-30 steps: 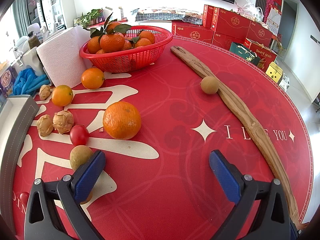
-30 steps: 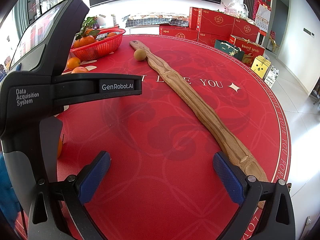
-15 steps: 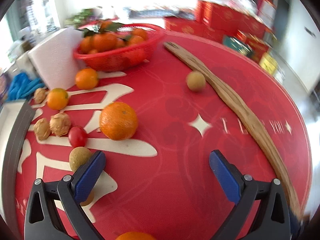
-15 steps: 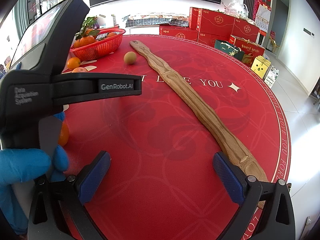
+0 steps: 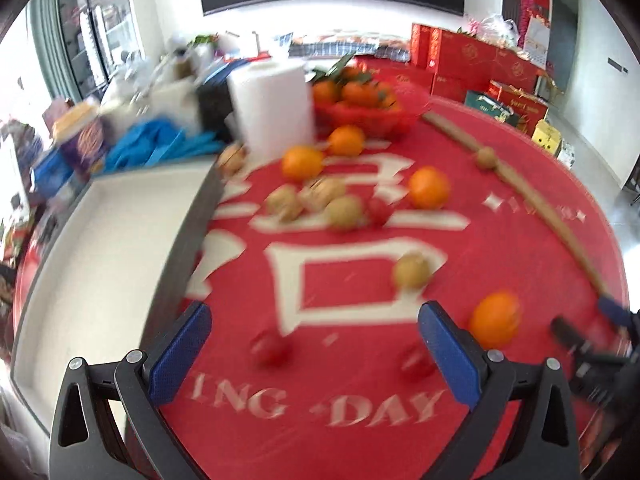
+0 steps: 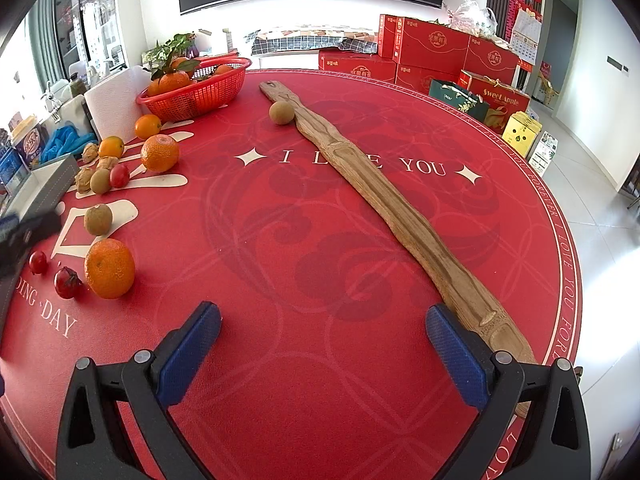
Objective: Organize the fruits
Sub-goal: 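Move both tools toward the scattered fruits beside the white tray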
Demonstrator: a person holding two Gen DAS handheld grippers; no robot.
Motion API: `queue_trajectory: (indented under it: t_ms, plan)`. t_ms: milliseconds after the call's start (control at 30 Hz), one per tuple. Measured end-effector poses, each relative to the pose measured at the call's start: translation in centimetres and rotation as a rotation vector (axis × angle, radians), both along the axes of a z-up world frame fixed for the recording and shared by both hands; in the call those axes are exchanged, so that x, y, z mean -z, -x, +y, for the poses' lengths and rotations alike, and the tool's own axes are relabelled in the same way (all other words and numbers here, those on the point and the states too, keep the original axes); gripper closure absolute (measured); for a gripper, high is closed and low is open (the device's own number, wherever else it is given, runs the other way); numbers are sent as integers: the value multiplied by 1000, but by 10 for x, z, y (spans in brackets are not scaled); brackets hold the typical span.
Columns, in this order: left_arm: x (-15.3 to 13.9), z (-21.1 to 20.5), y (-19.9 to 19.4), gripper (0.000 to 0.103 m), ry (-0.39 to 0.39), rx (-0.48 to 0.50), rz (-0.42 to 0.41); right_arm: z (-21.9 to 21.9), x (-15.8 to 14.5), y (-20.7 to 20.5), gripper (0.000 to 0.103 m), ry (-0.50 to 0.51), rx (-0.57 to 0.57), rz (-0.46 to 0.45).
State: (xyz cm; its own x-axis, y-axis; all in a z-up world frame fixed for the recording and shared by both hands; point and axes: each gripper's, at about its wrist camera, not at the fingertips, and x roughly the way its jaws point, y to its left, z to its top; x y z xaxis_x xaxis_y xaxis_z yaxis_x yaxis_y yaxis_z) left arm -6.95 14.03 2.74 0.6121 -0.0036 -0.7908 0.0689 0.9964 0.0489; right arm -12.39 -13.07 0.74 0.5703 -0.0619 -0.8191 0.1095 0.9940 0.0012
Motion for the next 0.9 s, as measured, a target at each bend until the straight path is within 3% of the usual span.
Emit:
queue_trajectory:
  t_ms: [200, 333, 900]
  plan:
    - [24, 10, 9, 0, -16, -8, 43, 0, 0, 0, 0, 0, 0, 0]
    - [27, 16, 3, 0, 35, -17, 45, 0, 0, -1, 0, 0, 0, 0]
    - [27, 16, 3, 0, 38, -18, 38, 0, 2, 0, 0, 0, -1, 4]
